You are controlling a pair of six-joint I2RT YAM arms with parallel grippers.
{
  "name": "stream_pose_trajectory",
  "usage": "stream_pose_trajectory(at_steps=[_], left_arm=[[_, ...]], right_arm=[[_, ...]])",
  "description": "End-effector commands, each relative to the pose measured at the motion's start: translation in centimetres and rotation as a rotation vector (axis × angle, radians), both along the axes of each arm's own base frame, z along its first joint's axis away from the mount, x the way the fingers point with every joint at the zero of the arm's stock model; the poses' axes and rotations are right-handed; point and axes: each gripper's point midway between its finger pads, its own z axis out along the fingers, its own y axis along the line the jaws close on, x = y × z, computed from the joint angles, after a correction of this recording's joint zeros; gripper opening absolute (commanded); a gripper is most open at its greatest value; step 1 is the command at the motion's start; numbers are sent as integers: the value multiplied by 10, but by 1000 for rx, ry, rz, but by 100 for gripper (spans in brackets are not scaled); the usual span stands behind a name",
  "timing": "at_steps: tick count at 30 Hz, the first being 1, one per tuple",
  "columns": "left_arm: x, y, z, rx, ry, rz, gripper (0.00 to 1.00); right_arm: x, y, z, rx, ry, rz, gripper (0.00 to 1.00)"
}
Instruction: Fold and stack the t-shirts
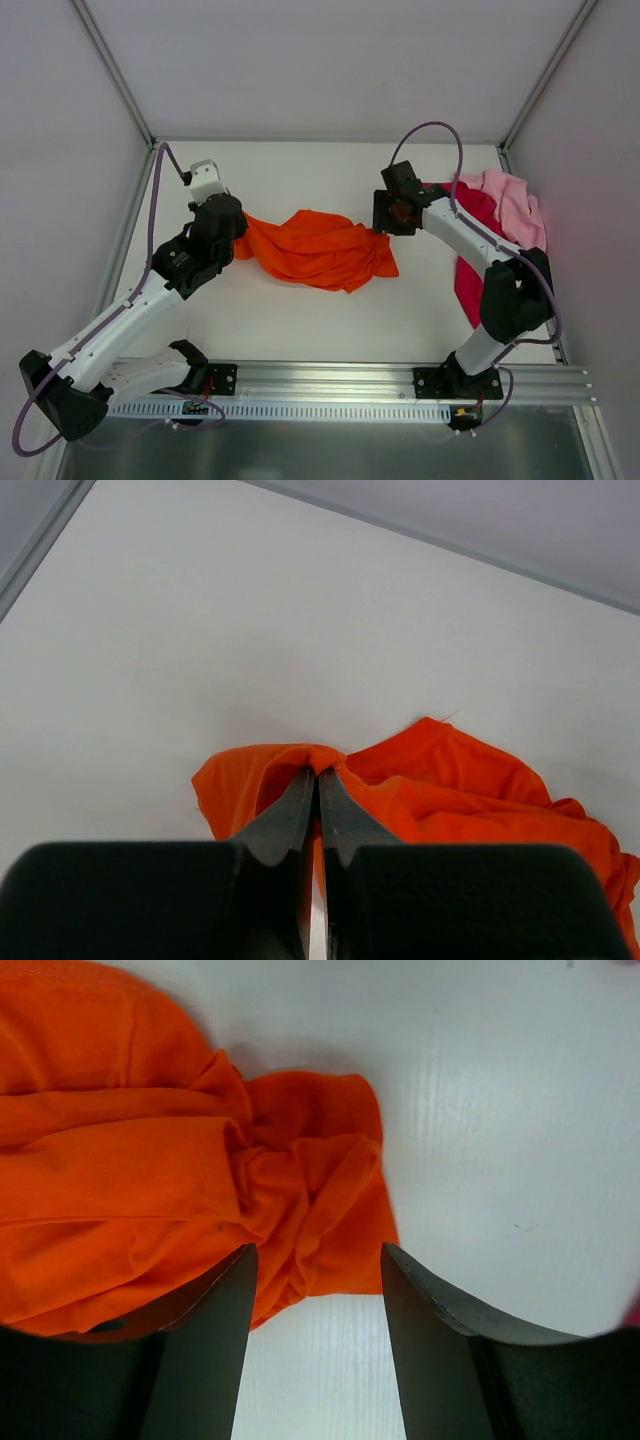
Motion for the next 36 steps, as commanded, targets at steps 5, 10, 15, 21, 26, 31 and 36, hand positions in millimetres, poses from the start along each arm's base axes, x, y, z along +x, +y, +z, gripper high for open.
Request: stream_pose_trajectory(at_steps=[5,10,15,21,26,31,36], left_arm=[[2,10,-2,28,-8,46,0],[0,13,-1,34,-9,55,0],[-1,14,1,38,-13,54,0],[0,12,-5,37,0,51,0],[0,10,-8,33,5,42,0],[1,9,-8,30,5,40,0],[3,7,-12,40,16,41,0]], right_arm=[[11,54,-25,166,47,134,56],[12,83,-46,167,91,198,55],[11,97,-54,163,101,235,54],[12,101,-40,141,67,266,53],[12,102,-32,139,52,279,47],[11,100,-26,119,54,277,1],[13,91,-16,73,43,273,1]])
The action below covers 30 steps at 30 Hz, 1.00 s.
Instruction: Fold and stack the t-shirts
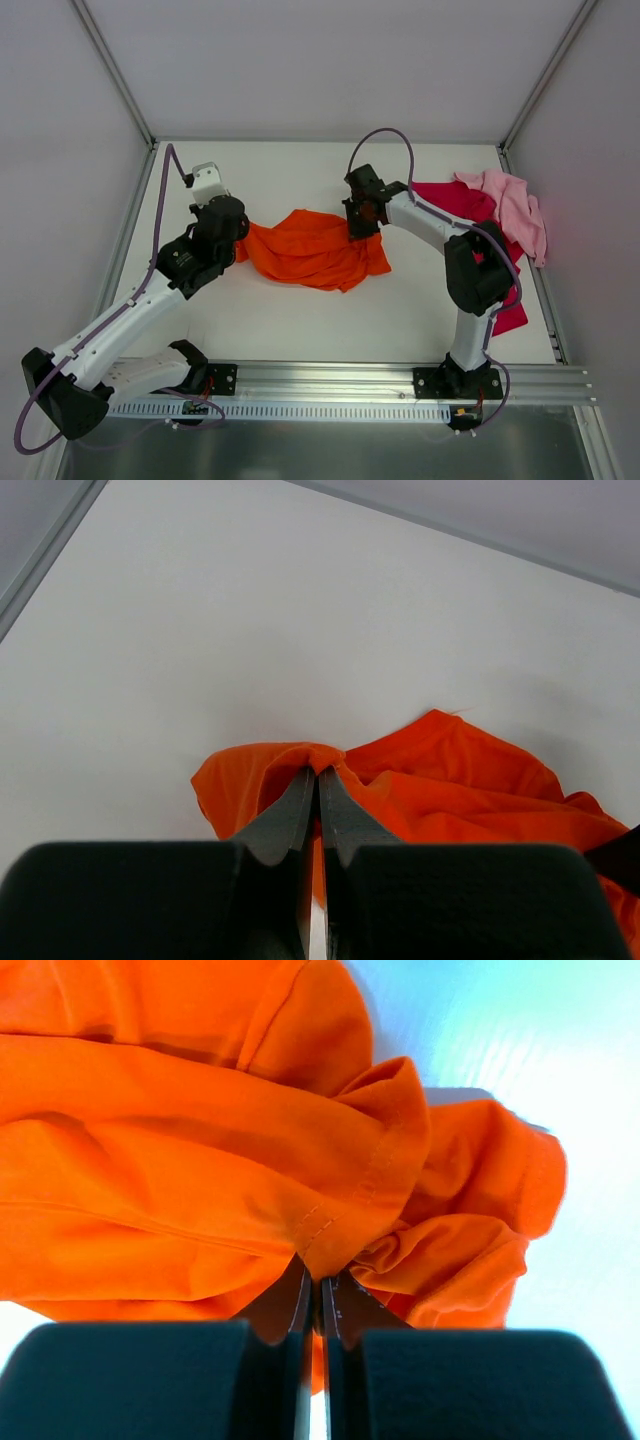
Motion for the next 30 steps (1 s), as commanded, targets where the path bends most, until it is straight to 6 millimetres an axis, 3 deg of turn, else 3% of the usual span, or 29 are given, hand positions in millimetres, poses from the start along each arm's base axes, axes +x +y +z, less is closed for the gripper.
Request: stream_pose_trajectory(at_steps=[1,3,8,10,12,15,16,17,18,20,23,28,29,30], left_arm=[[4,3,-3,15,1,20,0],[6,1,-4,18,5,20,0],[6,1,-6,24,11,21,0],[5,4,-5,29,8,27,0],[4,4,-1,20,-3,26,0],[4,2,0,9,-5,13,0],[4,1,-2,12,1,13,0],[4,1,-3,14,3,13,0],[5,1,-4,16,6,15,0],[5,0,-6,18,13,14,0],[4,2,-4,18,6,19,0],[3,3,-3,17,3,20,0],[3,3,-3,18,4,19,0],[3,3,-3,17,3,19,0]], right_arm=[[12,-5,45,-27,-107,6,1],[15,-16,56,-82,-134,-7,1],[39,-53,121,-149,-247,-111,1],[39,-67,133,-122,-240,-137,1],[35,-69,142,-79,-256,-135,1],[31,-73,142,-75,-252,-134,1],[30,-71,139,-79,-244,-101,23],[29,-70,137,-77,-233,-89,31],[29,-70,132,-88,-218,-85,34],[31,-71,129,-97,-221,-88,33],[30,-70,125,-99,-213,-82,3],[32,-74,116,-120,-203,-91,1],[32,-75,112,-129,-193,-97,10],[32,-75,108,-131,-184,-103,29]])
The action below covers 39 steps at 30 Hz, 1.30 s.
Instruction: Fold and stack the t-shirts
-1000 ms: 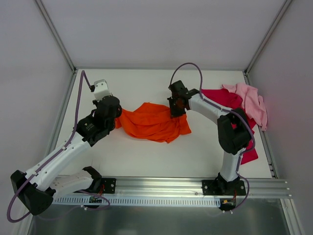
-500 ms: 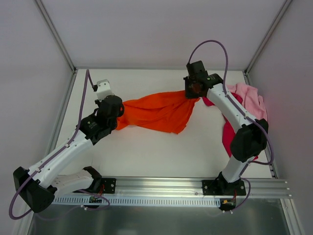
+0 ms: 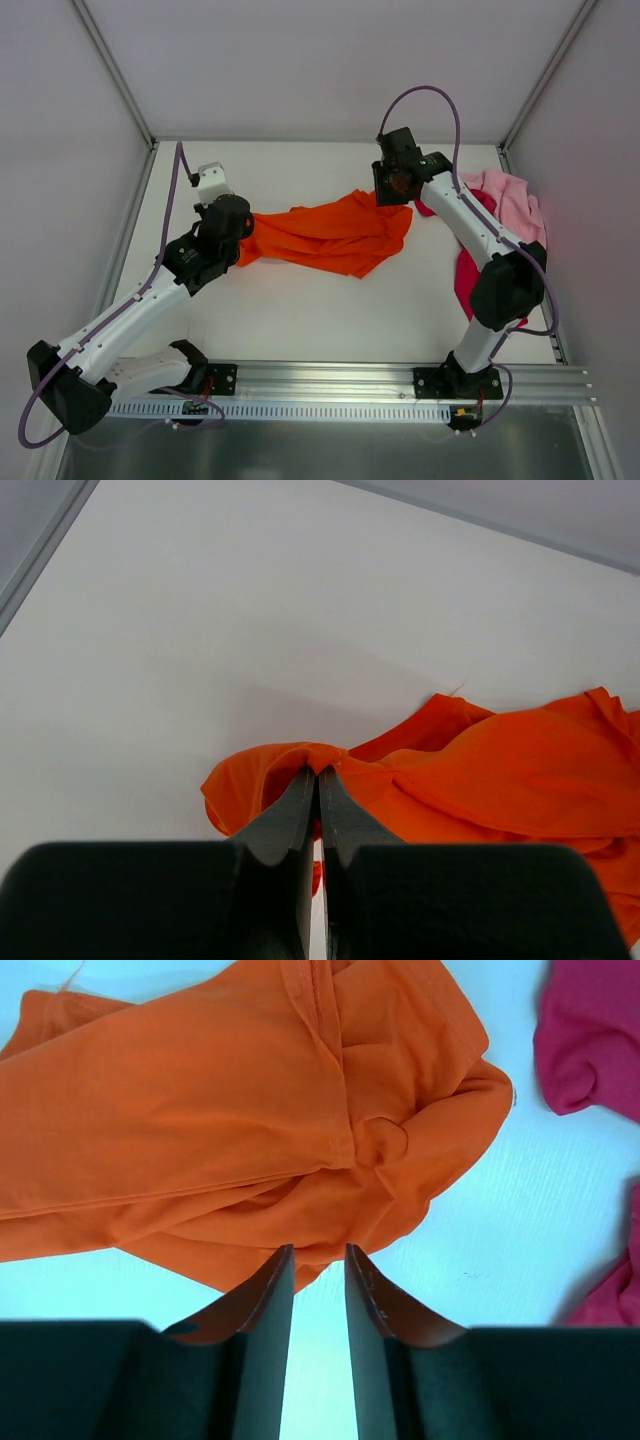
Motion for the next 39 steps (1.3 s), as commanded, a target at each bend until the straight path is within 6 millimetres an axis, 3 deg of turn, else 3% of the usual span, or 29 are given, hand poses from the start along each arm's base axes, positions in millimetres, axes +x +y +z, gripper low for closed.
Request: stream_pose_trajectory(at_steps=[1,5,6,7,8,9,10,11,14,20,27,39], left_arm=[[0,6,6,-2,-22,18,0],[1,3,3,-6,-15,13,0],[1,3,3,-7,-16,13,0],[1,3,1,-4,-13,13,0],[1,3,2,-4,-13,14,0],[1,3,2,-4,-14,12,0],[1,4,2,-2,-13,15,0],[0,4,1,-2,-12,16,0],[1,4,2,-2,-15,15,0],[1,3,0,-2,-11,12,0],[2,2,-2,2,-5,11,0],[0,4,-1,-1,-9,9,0]], right_arm=[[-4,-4,-25,-35,63,-5,32],[1,1,-65,-51,133,-7,45],[4,0,-72,-55,142,-14,38],[6,4,-85,-44,163,-8,10],[7,4,-91,-42,176,-10,1],[9,5,-95,-40,183,-5,1],[10,6,-99,-39,188,-3,4],[12,6,-108,-39,203,-12,25],[15,4,-122,-30,215,-17,34],[17,3,-137,-30,236,-20,39],[27,5,-132,-10,195,-17,42],[36,-2,-147,-29,203,-33,37]])
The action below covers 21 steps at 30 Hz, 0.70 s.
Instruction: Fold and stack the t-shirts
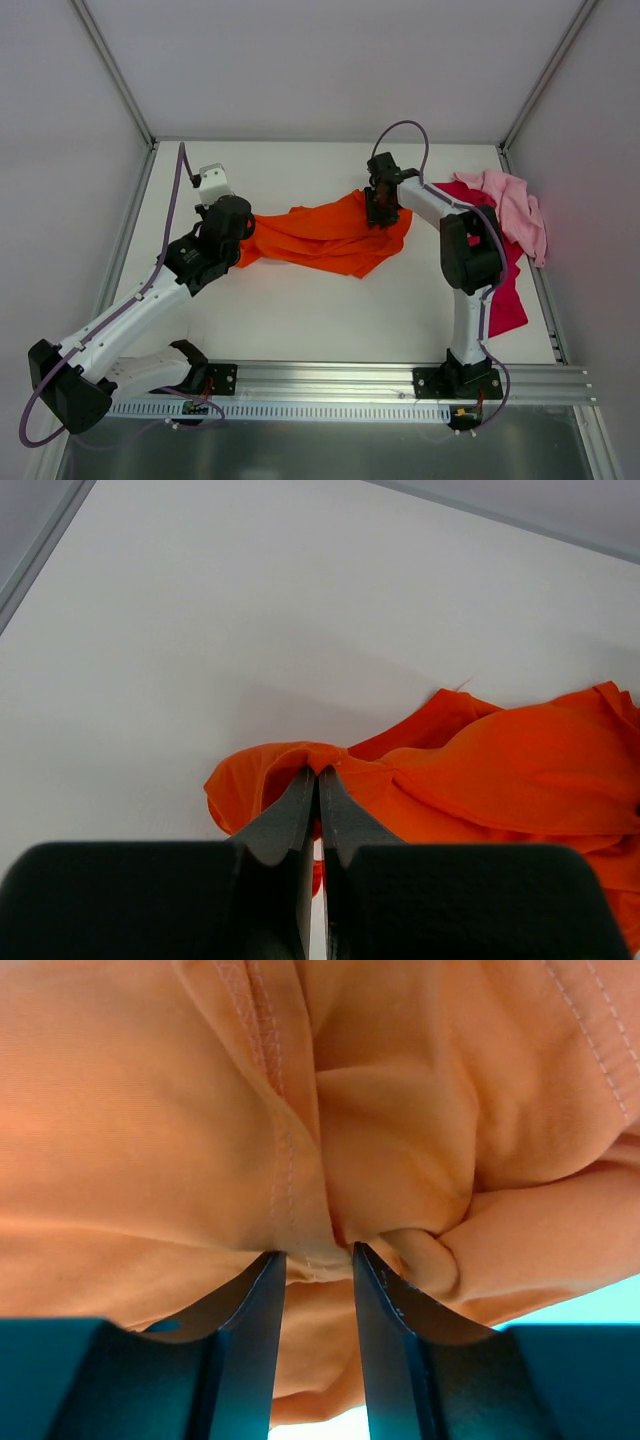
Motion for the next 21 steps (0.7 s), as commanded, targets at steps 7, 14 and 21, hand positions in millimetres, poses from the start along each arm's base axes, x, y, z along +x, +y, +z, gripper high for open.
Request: stream_pose_trajectory(at_steps=[7,14,21], left_arm=[[0,3,2,-5,-14,10,0],[2,1,-1,-7,-6,4,0],[4,-2,-3,-5,0,0,0]], right_arm=[[7,-3,0,-13,-16,2,1],[8,0,21,-1,-70,18,1],[11,7,114,43,-259,30,1]])
